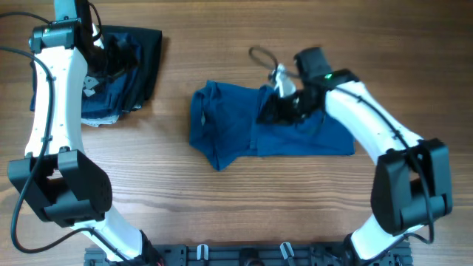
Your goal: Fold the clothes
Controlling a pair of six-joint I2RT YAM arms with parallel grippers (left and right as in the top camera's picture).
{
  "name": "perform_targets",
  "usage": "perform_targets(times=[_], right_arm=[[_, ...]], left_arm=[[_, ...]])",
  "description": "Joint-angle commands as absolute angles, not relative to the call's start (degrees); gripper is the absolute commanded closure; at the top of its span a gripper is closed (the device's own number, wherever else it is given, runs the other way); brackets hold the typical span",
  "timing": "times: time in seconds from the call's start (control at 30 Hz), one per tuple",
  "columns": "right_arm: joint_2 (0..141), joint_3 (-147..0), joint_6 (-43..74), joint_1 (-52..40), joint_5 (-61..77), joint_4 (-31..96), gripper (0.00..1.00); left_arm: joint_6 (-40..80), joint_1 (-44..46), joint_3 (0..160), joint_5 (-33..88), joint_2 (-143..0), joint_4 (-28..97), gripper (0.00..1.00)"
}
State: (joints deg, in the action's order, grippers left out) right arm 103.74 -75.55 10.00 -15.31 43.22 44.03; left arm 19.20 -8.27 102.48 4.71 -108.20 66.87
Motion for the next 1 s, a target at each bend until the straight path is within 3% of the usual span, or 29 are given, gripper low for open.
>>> perform_targets(times=[0.0,0.07,0.1,0.13,0.17,0.3,0.43,0.53,0.57,0.67,0.8,0.97], right_arm=[[99.0,-80.71,7.11,-12.03,43.22,41.91,0.82],[98.56,-80.68,7.88,-11.29,37.08,42.13,0.74],[98.56,-80.68,7.92,-10.87,32.51,42.98,0.73],[98.59,-80.68,9.32,-9.91,23.22,44.64,0.67],[98.63,-80.68,11.31,-9.08,18.13,45.52,0.67],[98.67,-80.66,12.08,-4.14,11.27,46.98,0.56],[98.67,-80.53,11.33,1.61,7.88,47.68,0.53],[98.94,-80.51,11.16,5.69,5.74,47.03,0.45],[99.02,-80.51,10.39,6.96,5.78,46.78,0.38],[99.11,-80.51,10.31,9.89,5.02,46.78,0.0],[99.11,-80.51,10.52,11.49,4.91,46.72,0.0],[99.11,-80.51,10.52,11.49,4.91,46.72,0.0]], left_arm=[[18.46,-8.38,102.39,11.11,-106.83,66.89,0.1],[18.41,-7.79,102.39,16.01,-106.83,66.87,0.17],[18.17,-7.14,102.39,18.46,-106.83,66.92,0.26],[16.64,-5.37,102.39,21.67,-106.83,67.0,0.44],[16.51,-4.34,102.39,22.13,-106.83,67.2,0.5],[16.53,2.94,102.37,22.09,-106.83,70.22,0.44],[17.21,11.55,101.56,22.13,-106.83,71.83,0.43],[20.4,18.11,100.12,22.06,-106.94,70.81,0.4],[22.41,20.73,99.2,22.06,-106.96,69.65,0.37],[28.34,26.5,96.55,21.96,-107.04,65.28,0.35],[39.27,32.45,93.23,16.03,-107.07,58.67,0.37],[48.66,39.07,90.7,6.48,-107.15,54.68,0.51]])
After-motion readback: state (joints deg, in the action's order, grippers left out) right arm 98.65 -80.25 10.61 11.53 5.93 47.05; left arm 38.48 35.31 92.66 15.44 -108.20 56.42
